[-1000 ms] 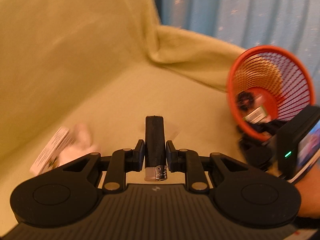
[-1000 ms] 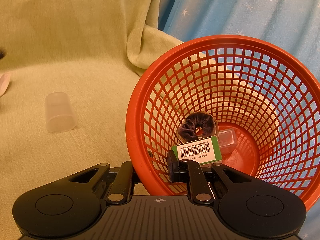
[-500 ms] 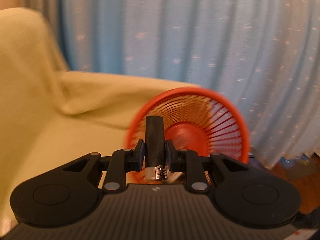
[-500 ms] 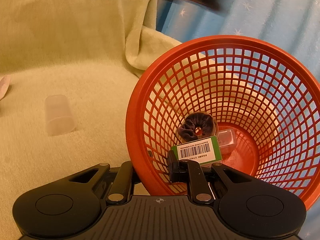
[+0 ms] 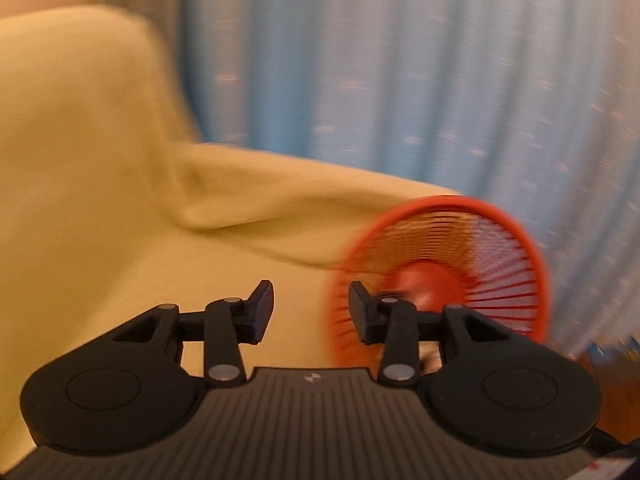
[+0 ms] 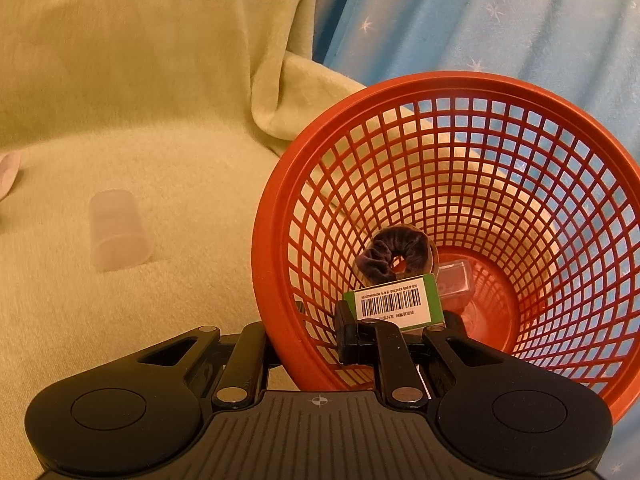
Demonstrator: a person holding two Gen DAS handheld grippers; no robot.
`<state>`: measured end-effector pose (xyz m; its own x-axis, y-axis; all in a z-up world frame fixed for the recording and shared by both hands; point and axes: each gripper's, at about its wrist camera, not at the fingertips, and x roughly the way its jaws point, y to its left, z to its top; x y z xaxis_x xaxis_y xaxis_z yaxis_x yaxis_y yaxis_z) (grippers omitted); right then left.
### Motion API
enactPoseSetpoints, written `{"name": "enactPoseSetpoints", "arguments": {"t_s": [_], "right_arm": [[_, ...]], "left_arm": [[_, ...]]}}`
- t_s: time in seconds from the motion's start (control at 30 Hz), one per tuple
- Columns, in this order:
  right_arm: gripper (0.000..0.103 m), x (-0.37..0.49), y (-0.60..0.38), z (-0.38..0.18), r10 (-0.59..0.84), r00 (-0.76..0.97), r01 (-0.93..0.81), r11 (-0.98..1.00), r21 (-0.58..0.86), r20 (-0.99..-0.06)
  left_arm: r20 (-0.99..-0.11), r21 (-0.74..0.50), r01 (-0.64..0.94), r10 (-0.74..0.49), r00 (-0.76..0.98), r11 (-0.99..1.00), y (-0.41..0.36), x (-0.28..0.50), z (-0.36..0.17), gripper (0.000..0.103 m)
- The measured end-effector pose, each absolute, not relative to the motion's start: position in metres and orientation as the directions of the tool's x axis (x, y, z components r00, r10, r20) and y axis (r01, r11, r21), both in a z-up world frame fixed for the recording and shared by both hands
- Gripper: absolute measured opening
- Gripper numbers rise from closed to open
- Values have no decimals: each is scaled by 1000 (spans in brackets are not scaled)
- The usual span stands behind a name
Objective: Organize objects
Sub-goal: 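Carry the lighter to the basket and release it with the left gripper, then grasp the white cloth with the left gripper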
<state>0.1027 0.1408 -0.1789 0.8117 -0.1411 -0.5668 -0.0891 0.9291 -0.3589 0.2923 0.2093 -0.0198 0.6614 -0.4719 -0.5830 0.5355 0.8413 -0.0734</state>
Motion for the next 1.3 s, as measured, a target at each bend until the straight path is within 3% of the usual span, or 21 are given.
{"name": "enactPoseSetpoints", "arguments": {"t_s": [0.33,0.57,0.7,1.17,1.23,1.3], "right_arm": [[12,97,141,-178,-140,812,-89,930,-358,-567],[12,95,140,-178,-144,811,-92,926,-366,-568],[12,96,138,-179,-145,810,-92,926,-367,-568],[12,95,136,-180,-145,810,-94,924,-371,-568],[12,95,136,-180,-145,810,-94,924,-370,-568],[12,95,136,-180,-145,810,-94,924,-370,-568]], "left_arm": [[-640,-12,159,-130,757,987,360,288,-50,43],[-698,-7,34,-29,716,999,395,273,-103,48],[-726,-14,42,-39,686,999,390,271,-133,66],[-741,147,152,8,671,977,352,291,-176,65],[-748,166,159,19,664,973,351,294,-178,59],[-754,171,160,24,656,972,352,296,-179,44]]}}
